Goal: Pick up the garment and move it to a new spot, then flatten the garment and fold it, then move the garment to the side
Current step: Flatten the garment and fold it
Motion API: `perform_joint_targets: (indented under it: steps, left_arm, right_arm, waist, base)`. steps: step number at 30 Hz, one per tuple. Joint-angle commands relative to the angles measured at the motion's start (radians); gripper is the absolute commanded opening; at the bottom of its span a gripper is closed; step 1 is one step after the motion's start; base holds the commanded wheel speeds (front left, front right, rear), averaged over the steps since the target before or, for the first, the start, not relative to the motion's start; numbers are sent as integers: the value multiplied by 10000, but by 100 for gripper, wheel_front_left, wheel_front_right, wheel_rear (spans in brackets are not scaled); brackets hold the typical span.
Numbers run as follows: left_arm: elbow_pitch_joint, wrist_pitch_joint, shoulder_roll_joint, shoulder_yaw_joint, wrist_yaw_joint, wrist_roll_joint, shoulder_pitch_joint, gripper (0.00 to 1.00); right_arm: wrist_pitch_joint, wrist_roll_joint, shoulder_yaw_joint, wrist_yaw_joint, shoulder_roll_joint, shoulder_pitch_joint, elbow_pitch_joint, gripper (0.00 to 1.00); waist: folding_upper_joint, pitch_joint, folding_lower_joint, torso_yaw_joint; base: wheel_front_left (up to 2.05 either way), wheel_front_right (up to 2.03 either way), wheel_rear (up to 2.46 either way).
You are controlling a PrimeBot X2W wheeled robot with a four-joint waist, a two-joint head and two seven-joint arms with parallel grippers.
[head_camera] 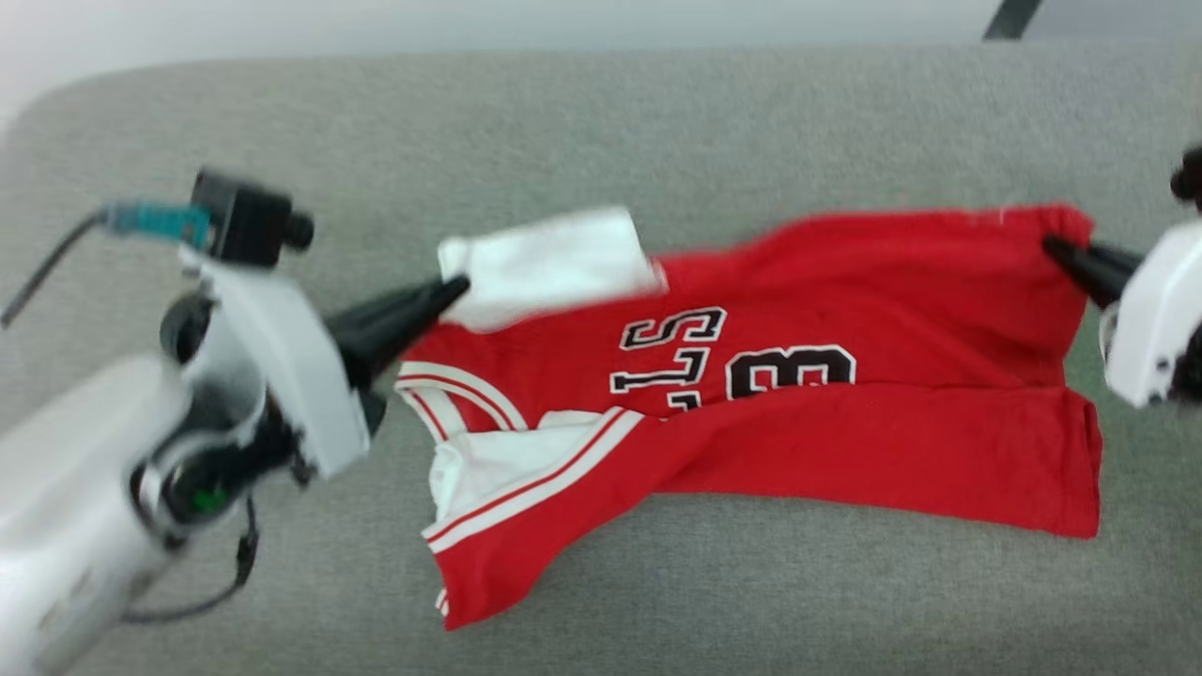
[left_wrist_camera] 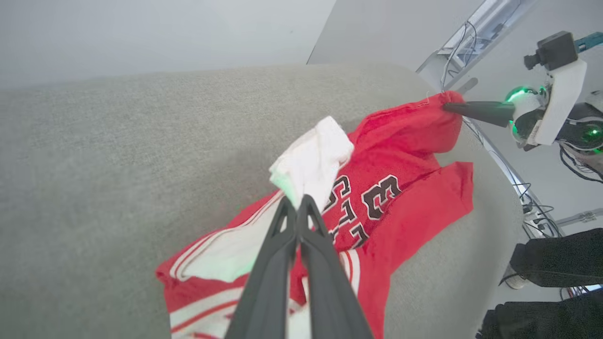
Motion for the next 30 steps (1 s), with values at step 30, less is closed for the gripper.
perform_joint_targets:
  steps: [30]
  left_arm:
    - [-439, -3298, 225, -1010, -33, -87, 3518, 0]
  right_arm:
    - [1155, -795, -2741, -11, 13, 4730, -2512, 0]
  waist:
    - [0, 166, 0, 517]
  base:
    - [0, 0, 0]
